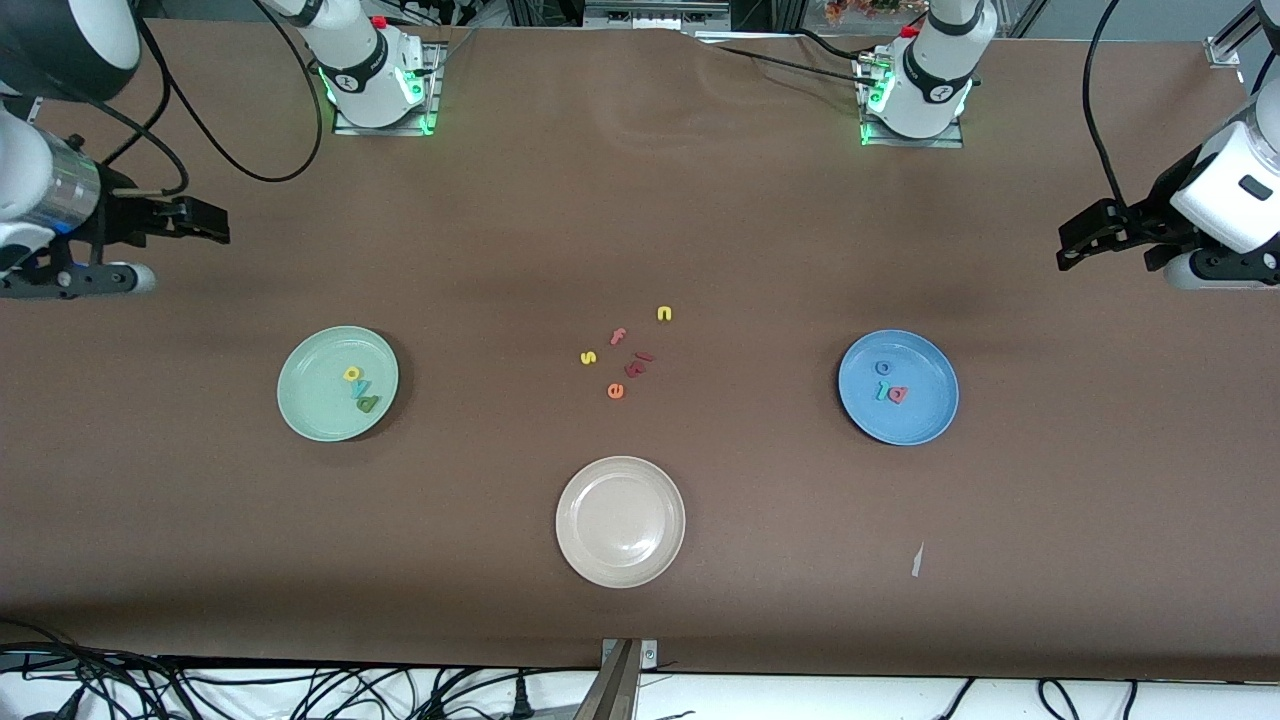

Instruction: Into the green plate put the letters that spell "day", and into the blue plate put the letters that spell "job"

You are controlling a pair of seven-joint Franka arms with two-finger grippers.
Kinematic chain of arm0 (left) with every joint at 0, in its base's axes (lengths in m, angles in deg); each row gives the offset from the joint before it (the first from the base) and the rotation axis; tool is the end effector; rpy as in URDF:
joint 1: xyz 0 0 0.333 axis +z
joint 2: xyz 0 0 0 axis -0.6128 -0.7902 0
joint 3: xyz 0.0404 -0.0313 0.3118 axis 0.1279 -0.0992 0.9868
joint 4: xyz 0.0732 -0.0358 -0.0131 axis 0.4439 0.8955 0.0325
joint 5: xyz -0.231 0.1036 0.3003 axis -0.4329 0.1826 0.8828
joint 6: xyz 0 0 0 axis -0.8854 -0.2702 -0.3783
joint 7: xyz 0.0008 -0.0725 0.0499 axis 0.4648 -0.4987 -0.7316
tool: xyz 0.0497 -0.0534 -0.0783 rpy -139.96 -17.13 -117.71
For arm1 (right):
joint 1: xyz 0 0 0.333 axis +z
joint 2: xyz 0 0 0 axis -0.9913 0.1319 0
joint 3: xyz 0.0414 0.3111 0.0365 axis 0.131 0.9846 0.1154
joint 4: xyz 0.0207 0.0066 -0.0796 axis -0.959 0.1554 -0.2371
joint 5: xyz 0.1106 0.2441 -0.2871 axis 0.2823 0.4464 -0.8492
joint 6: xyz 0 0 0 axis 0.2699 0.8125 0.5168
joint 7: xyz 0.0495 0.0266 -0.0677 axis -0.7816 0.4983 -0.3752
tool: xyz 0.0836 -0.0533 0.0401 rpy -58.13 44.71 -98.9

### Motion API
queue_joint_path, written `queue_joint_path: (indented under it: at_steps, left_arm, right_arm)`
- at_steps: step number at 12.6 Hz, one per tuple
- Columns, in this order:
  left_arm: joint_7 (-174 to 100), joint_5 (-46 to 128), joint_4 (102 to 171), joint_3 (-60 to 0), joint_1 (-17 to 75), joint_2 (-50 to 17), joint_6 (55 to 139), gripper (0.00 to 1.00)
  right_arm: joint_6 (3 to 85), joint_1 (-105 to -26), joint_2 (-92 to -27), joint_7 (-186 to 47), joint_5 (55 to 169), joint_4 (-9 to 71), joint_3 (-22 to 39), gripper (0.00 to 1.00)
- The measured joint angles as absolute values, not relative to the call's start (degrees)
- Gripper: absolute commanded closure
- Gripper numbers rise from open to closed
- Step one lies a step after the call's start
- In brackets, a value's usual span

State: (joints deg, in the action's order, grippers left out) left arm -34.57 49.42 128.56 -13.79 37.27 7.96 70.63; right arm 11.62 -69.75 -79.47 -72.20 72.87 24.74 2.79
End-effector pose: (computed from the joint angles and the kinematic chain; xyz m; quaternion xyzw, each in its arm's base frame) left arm 0.5613 -0.0271 0.6005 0.9998 0.0099 -0.0169 0.0016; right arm 0.5548 0.0143 0.5581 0.9922 0.0337 -0.1168 0.0263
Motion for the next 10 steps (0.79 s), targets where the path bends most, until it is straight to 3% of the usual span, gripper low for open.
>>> queue_joint_path:
  at_steps: [10]
  left_arm:
    - [-34.57,49.42,128.56,-13.78,37.51,7.92,70.63,0.0]
  right_arm:
    - [11.45,-72.08,-80.16,-72.42,72.87,24.3,2.01,0.0]
